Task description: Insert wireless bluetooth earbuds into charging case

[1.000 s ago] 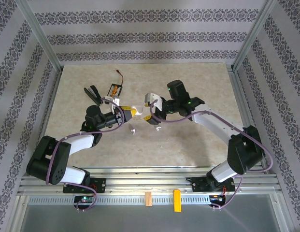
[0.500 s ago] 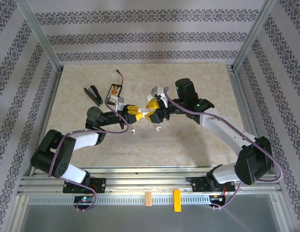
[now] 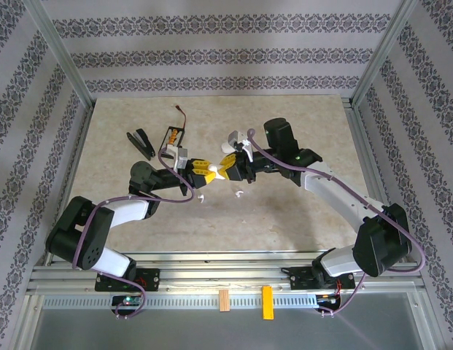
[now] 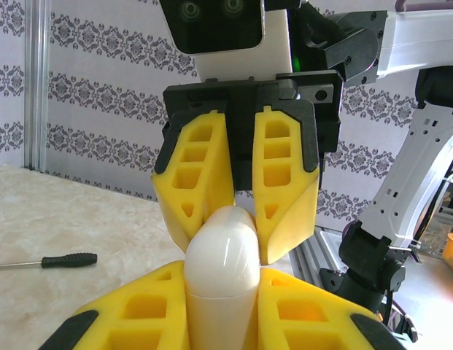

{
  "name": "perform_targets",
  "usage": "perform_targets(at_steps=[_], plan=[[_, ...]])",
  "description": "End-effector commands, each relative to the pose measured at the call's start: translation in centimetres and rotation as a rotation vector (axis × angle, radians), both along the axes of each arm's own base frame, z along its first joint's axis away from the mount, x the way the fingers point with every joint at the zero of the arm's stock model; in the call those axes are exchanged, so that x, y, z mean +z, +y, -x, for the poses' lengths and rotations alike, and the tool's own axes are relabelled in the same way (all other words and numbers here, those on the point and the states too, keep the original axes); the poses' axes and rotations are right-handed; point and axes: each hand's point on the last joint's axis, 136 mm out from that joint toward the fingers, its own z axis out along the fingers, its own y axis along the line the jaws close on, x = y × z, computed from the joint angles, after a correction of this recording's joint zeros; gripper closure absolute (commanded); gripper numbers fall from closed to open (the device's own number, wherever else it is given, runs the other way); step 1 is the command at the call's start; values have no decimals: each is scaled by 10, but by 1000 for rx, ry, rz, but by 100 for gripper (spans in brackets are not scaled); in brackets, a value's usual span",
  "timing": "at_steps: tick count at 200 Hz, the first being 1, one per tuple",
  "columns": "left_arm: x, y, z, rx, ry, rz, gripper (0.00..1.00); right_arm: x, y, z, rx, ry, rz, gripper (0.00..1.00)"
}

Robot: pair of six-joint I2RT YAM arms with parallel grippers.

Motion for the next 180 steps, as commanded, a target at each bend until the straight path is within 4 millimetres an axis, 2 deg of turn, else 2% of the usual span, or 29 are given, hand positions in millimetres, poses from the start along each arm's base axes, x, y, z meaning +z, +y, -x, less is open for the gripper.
perform_targets(at_steps=[1, 14, 26, 43, 107, 138, 150, 165, 180], plan=[[25, -2, 10, -18, -136, 33, 89, 11, 0, 4, 24, -25, -24, 87], [23, -2, 11, -20, -132, 30, 81, 12, 0, 3, 17, -35, -21, 88], [21, -2, 12, -25, -128, 27, 68, 13, -1, 3, 11, -40, -20, 88], [16, -2, 14, -39, -114, 18, 62, 16, -2, 4, 11, -53, -21, 88], [1, -5, 15, -68, -61, -15, 63, 18, 0, 8, 31, -53, -17, 90], [-3, -6, 15, -79, -49, -21, 71, 16, 3, 9, 41, -53, -9, 90], [-5, -7, 14, -82, -44, -26, 70, 16, 4, 10, 41, -54, -7, 90], [-10, -7, 13, -81, -34, -32, 64, 17, 5, 9, 42, -55, -8, 91], [-12, -8, 13, -82, -30, -32, 63, 18, 6, 10, 47, -56, -6, 91]])
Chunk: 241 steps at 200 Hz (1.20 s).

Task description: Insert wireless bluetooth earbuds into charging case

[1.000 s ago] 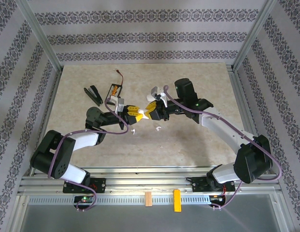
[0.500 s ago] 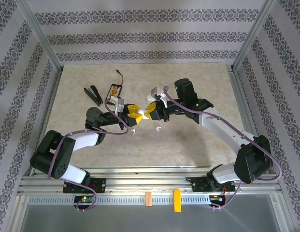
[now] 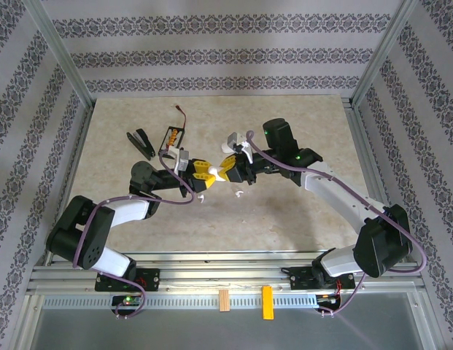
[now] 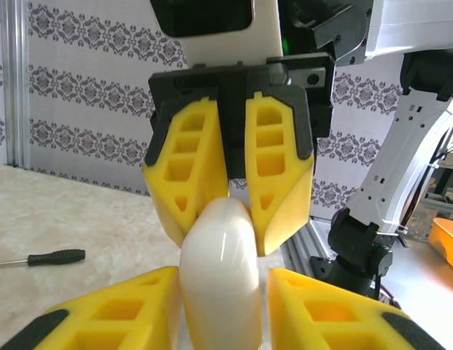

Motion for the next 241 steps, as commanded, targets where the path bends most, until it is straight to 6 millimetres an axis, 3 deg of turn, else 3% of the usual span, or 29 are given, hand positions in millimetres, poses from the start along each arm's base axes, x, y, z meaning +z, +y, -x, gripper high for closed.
perform_targets(at_steps=[1, 40, 189, 215, 232, 241], plan=[[-6, -5, 7, -40, -24, -11, 63, 17, 6, 4, 35, -51, -25, 91], [-6, -6, 6, -42, -20, -11, 69, 12, 10, 3, 42, -34, -8, 92], [-6, -7, 5, -56, -12, -11, 66, -2, 16, 2, 54, -16, 40, 95], [-10, -8, 5, -62, -4, -17, 90, 0, 16, 1, 51, -22, 38, 95], [-11, -8, 5, -64, -6, -18, 92, 1, 16, -1, 39, -30, 38, 92], [-11, -8, 6, -65, -9, -19, 94, 0, 16, -4, 22, -34, 43, 86]])
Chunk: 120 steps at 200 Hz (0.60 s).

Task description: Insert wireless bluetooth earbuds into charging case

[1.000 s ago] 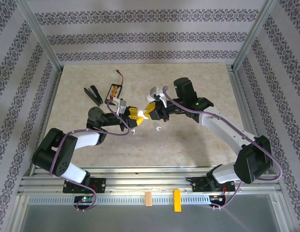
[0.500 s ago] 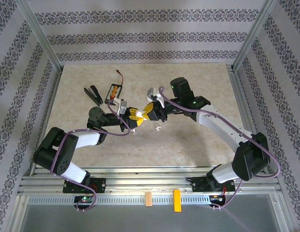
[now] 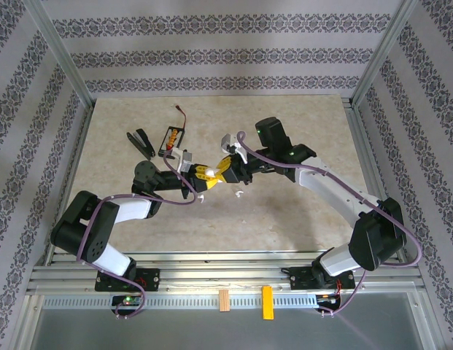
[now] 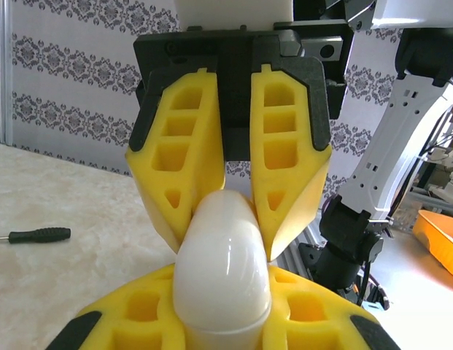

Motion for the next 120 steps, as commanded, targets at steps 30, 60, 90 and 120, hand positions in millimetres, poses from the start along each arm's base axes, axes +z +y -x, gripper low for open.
perform_targets(at_steps=[30, 60, 90, 120], plan=[[8, -3, 7, -31, -78, 8, 97, 8, 0, -19, -85, -50, 4, 55], [6, -2, 10, -26, -111, -1, 97, 11, -5, -35, -161, -45, 2, 43], [4, -1, 11, -15, -151, -9, 99, 17, -8, -42, -198, -52, -7, 40], [4, -1, 12, -3, -194, -15, 99, 17, -11, -51, -241, -40, -1, 37]])
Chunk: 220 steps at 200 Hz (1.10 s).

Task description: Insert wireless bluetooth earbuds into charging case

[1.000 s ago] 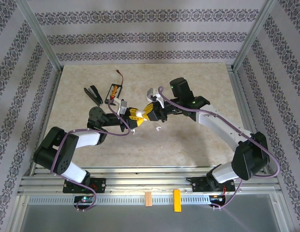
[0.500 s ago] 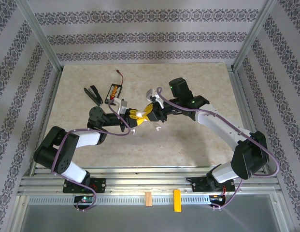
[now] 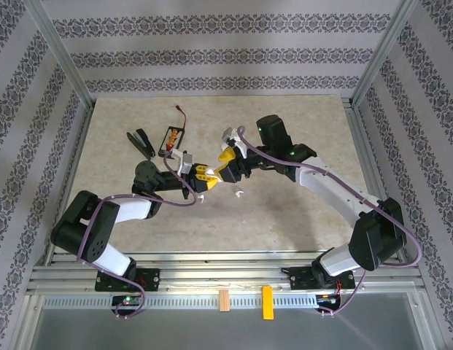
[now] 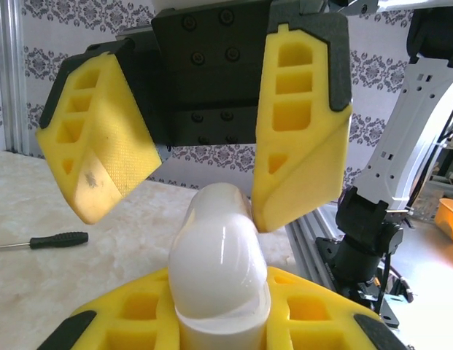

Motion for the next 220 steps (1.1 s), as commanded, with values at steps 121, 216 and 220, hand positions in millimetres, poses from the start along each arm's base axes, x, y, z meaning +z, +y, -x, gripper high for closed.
perform_targets(at_steps=[121, 216, 220], plan=[[-9, 4, -3, 104, -184, -26, 99, 49, -24, -24, -230, -135, -82, 18], [-15, 23, -20, 296, -251, -64, 100, -23, -122, -64, -705, 98, 40, 33], [-15, 23, -19, 298, -252, -64, 100, -30, -123, -65, -711, 113, 61, 33]])
